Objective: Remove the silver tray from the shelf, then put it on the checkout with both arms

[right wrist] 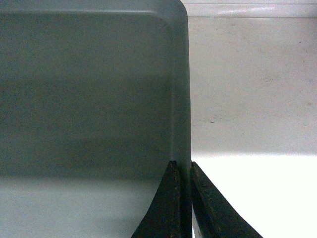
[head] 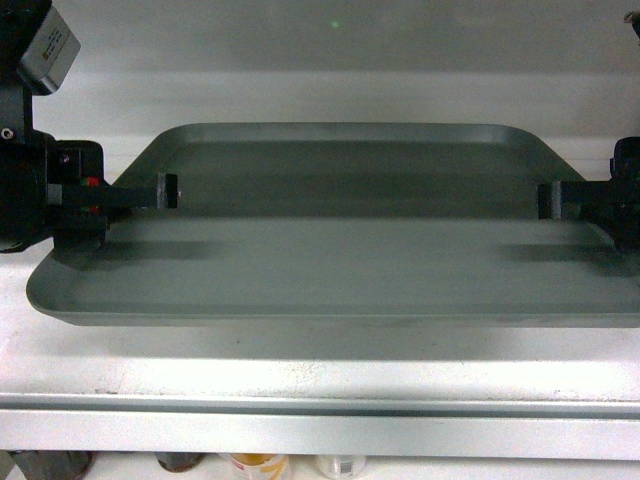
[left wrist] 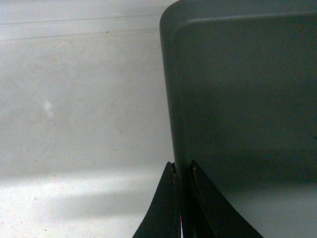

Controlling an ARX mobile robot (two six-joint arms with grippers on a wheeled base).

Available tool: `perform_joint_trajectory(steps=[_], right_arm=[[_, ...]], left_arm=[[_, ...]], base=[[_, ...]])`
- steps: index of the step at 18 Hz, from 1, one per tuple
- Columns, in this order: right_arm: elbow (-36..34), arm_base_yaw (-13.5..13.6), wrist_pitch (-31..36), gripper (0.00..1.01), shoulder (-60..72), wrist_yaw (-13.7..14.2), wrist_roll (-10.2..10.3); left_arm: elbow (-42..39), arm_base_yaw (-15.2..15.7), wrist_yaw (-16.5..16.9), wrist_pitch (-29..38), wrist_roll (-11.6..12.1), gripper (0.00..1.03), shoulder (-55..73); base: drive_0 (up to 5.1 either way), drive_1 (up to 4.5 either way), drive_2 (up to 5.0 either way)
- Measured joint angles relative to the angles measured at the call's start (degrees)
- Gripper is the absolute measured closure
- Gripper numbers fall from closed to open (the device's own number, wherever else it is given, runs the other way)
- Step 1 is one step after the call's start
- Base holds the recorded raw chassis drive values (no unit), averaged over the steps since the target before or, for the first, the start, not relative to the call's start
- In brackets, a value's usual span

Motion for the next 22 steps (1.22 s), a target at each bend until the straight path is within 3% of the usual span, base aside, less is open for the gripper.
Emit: perform_joint_trajectory(steps=[6,22], right_arm=[[0.0,0.0,0.17,0.98,0.0,-0.02,0.0],[-0.04,-0.31,0.26,0.98,-0.37,-0.5,0.0]], left_arm=[[0.0,0.0,-0.02,0.07,0.0,0.99,0.0],[0.0,0.02,-0.07,0.13,-0.02,0.99,-0.31]], base=[[0.0,-1.17,1.2],[0.0,-4.12,4.1]])
